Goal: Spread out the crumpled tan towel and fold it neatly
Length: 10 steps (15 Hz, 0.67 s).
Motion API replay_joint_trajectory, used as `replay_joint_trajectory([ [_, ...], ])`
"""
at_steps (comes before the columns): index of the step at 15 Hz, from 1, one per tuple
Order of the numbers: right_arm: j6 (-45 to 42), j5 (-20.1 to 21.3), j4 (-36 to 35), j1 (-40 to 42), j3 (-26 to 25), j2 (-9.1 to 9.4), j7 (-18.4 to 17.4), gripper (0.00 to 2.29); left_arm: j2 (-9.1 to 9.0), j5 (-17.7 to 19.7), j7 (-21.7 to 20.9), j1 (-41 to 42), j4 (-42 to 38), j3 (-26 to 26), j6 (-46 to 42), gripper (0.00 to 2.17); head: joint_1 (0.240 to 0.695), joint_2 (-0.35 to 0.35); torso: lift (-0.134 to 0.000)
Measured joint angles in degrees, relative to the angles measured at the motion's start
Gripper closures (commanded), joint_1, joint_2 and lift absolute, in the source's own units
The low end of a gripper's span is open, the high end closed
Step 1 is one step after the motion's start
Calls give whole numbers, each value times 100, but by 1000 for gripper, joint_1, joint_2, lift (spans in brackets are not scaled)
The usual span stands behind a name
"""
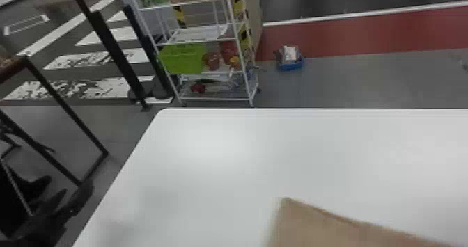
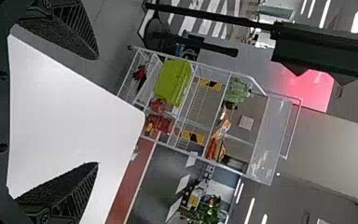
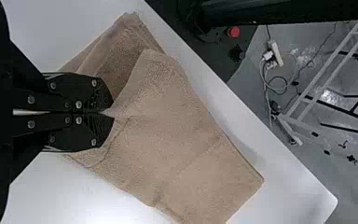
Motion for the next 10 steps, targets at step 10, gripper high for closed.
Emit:
replay_joint_trajectory([
  [10,-426,77,108,229,7,-79,0,1150,48,-23,0,-17,84,-3,0,76,695,350,-122],
])
